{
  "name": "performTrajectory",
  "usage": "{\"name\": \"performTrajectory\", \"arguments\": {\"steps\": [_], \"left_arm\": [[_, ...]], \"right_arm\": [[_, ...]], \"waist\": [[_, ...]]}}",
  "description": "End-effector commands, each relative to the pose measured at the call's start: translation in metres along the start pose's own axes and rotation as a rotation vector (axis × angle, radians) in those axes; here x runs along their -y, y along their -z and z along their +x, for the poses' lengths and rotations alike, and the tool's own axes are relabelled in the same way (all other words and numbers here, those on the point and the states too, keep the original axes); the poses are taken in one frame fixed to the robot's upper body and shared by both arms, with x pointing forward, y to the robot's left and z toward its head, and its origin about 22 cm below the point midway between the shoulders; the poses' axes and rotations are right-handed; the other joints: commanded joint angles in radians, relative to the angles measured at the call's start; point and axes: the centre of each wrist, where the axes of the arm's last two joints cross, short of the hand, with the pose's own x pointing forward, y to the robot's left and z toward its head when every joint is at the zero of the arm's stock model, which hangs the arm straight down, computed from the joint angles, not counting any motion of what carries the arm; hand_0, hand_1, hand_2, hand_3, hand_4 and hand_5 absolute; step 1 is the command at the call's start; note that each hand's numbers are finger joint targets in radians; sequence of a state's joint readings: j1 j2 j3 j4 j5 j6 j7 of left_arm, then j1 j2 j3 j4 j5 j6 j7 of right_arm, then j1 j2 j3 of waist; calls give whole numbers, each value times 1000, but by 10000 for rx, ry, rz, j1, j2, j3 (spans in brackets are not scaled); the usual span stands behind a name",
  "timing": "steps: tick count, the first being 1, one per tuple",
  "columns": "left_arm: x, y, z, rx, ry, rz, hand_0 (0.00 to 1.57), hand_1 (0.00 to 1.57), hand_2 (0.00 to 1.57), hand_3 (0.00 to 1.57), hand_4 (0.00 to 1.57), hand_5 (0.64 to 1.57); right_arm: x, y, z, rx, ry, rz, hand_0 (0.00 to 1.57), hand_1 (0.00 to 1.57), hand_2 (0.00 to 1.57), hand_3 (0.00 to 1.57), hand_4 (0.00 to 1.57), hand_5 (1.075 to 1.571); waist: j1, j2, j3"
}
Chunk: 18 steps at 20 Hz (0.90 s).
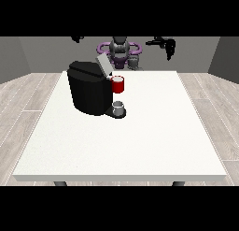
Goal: Insert the coffee pod into the coffee machine and close the lid
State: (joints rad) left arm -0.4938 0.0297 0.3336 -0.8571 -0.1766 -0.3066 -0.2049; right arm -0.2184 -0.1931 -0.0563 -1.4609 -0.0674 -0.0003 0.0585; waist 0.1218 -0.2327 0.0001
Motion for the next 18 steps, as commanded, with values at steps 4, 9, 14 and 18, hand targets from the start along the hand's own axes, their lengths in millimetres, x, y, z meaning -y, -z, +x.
{"name": "performTrajectory", "arguments": {"steps": [4,9,14,18], "left_arm": [[8,-21,2,567,64,-65,0,0,0,0,103,1571],[-2,-37,9,778,-320,598,0,0,0,0,0,1571],[10,-38,31,1121,-209,448,0,0,0,0,0,1571],[3,-36,50,1521,97,521,0,0,0,0,0,1571]], "right_arm": [[-17,17,16,589,-228,645,0,0,0,0,0,1571],[-13,23,15,308,247,1078,0,0,0,0,0,1571],[-5,38,5,247,319,683,0,0,0,0,0,1571],[-23,59,24,726,262,775,0,0,0,0,0,1571]], "waist": [[375,547,1],[92,991,0],[358,1627,2],[155,2198,0]]}}
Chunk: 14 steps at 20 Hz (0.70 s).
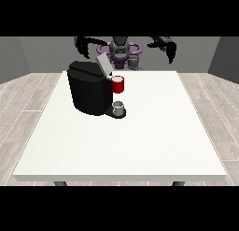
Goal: Insert the coffee pod into the coffee machine and close the lid
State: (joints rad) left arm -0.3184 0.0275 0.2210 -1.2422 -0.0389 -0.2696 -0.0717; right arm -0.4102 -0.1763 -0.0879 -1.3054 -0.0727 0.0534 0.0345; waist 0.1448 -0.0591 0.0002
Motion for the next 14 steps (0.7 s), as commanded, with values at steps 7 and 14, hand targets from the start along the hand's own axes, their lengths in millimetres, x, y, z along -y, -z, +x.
{"name": "performTrajectory", "arguments": {"steps": [7,14], "left_arm": [[-20,-17,12,565,266,613,0,0,0,0,0,1571],[-9,-28,9,340,125,806,0,0,0,0,0,1571]], "right_arm": [[-16,22,-1,-18,-183,732,0,0,0,0,0,1571],[-28,37,10,-195,-493,938,0,0,0,0,0,1571]], "waist": [[-446,755,-3],[-364,499,-3]]}}
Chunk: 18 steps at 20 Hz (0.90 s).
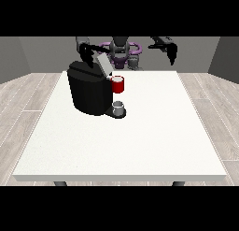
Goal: Insert the coffee pod into the coffee machine and close the lid
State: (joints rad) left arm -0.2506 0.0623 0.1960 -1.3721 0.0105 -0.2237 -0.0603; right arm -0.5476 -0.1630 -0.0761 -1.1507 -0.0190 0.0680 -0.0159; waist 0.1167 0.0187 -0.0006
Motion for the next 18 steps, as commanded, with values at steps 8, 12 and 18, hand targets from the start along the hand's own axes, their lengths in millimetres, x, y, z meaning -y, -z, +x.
{"name": "performTrajectory", "arguments": {"steps": [8,12,18], "left_arm": [[2,3,12,111,465,-176,0,0,0,0,0,1571],[-16,-13,-10,370,389,38,0,0,0,0,0,1571],[12,-12,-15,-248,114,450,0,0,0,0,131,1571]], "right_arm": [[-10,32,23,343,-147,68,0,0,0,0,0,1571],[-10,21,5,606,-439,423,0,0,0,0,0,1571],[-46,27,10,62,-525,1062,0,0,0,0,77,1571]], "waist": [[191,503,6],[-104,660,4],[-55,110,5]]}}
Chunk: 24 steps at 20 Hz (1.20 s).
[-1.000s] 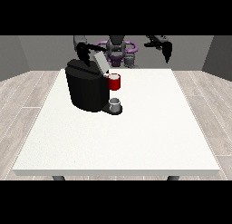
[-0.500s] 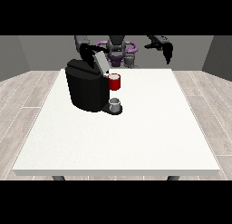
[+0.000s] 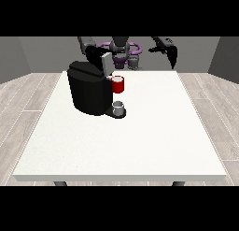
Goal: Insert the coffee pod into the coffee machine and close the lid
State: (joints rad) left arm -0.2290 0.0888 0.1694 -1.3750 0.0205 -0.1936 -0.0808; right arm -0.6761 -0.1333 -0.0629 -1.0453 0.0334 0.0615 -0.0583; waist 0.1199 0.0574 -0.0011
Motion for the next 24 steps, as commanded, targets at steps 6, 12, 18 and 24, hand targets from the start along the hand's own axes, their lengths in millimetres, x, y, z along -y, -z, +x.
{"name": "performTrajectory", "arguments": {"steps": [6,12,18,24], "left_arm": [[-14,8,2,30,59,321,0,0,0,0,156,1571],[2,18,17,562,-181,-266,0,0,0,0,0,1571],[-11,1,-14,884,304,60,0,0,0,0,202,1571],[-4,-10,-20,703,-219,220,0,0,0,0,192,1571]], "right_arm": [[-9,23,30,400,-840,570,0,0,0,0,0,1571],[-19,28,27,930,-1355,587,0,0,0,0,124,1571],[-49,36,53,856,-951,1089,0,0,0,0,125,1571],[-63,8,16,1609,80,2266,0,0,0,0,259,1571]], "waist": [[-11,219,10],[344,433,12],[-158,57,7],[-590,-540,10]]}}
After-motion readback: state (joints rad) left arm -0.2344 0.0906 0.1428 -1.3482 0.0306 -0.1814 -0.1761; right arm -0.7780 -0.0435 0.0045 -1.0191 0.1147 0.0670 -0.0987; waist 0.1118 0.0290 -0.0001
